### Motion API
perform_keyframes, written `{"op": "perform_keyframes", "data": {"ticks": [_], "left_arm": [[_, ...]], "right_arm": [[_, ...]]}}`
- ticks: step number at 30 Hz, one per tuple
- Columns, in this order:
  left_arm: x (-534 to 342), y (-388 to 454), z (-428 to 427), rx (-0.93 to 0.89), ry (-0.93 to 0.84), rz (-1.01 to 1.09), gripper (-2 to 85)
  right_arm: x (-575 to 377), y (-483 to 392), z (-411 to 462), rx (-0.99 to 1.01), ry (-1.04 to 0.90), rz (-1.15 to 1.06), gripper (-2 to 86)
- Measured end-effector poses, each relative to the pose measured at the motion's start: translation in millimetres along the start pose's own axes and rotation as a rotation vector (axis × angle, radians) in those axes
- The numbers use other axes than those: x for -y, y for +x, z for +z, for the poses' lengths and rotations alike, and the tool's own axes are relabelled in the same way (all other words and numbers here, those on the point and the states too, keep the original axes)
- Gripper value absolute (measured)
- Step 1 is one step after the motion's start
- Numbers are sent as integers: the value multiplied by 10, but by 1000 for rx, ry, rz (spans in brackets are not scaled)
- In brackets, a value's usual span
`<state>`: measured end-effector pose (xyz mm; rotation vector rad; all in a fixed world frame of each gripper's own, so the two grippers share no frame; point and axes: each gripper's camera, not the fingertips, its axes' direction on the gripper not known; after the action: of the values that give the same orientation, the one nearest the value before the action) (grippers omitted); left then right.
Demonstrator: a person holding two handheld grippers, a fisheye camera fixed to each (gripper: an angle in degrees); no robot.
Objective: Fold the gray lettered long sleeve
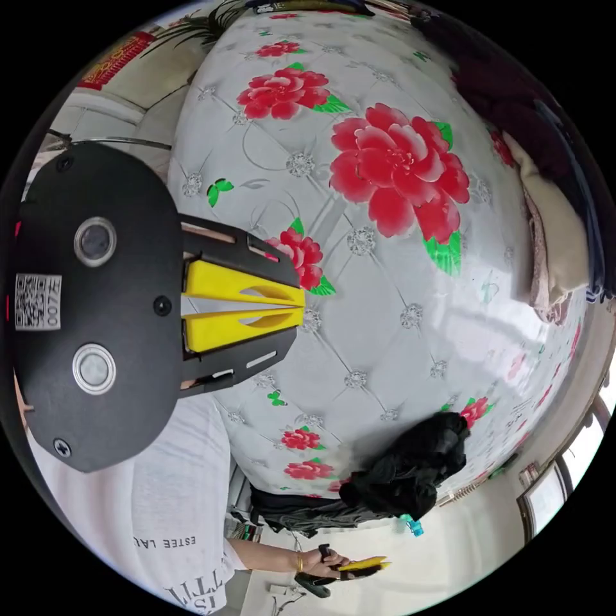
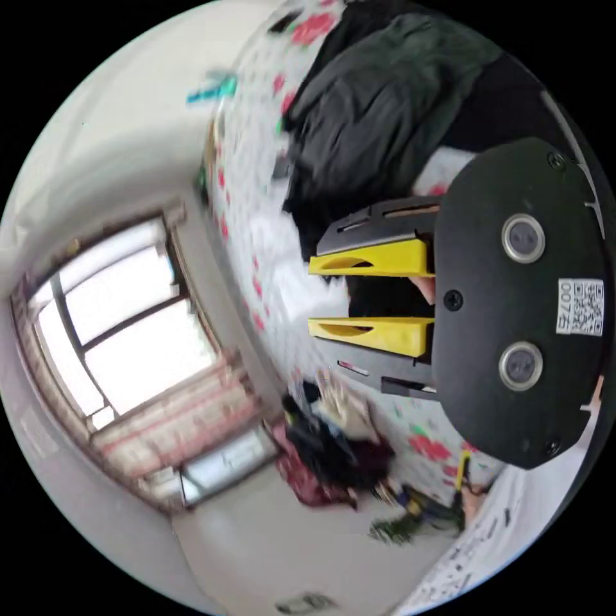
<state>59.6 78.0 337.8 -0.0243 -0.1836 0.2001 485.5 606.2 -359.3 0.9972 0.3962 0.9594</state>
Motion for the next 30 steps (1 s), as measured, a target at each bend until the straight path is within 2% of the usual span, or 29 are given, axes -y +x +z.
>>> {"op": "perform_keyframes", "data": {"ticks": [3,6,10,13,15,19,22,25,28,30], "left_arm": [[-52,-30,30,-20,-10,-5,-10],[-45,1,29,-32,-19,10,-10],[-44,132,-66,-11,-17,93,-10],[-156,189,-208,1,14,138,-10],[-288,199,-303,7,39,164,-10],[-661,122,-485,-1,87,197,-10],[-906,27,-658,-28,140,211,-10],[-1120,-67,-890,-56,213,226,-10],[-1340,-151,-1162,-80,298,255,-10],[-1487,-200,-1336,-89,347,278,-10]], "right_arm": [[-95,1244,-201,-371,-68,221,103],[-223,2074,-199,-536,-195,366,111],[-323,2516,124,-532,-374,449,94],[-414,2586,-66,-511,-284,624,46],[-534,2435,-443,-406,-101,694,22],[-520,2001,-1075,-273,82,595,6],[-224,1612,-1756,-58,265,514,1],[246,908,-2463,130,420,339,0],[692,-162,-3078,262,512,104,-1],[883,-1180,-3504,339,570,-95,-1]]}}
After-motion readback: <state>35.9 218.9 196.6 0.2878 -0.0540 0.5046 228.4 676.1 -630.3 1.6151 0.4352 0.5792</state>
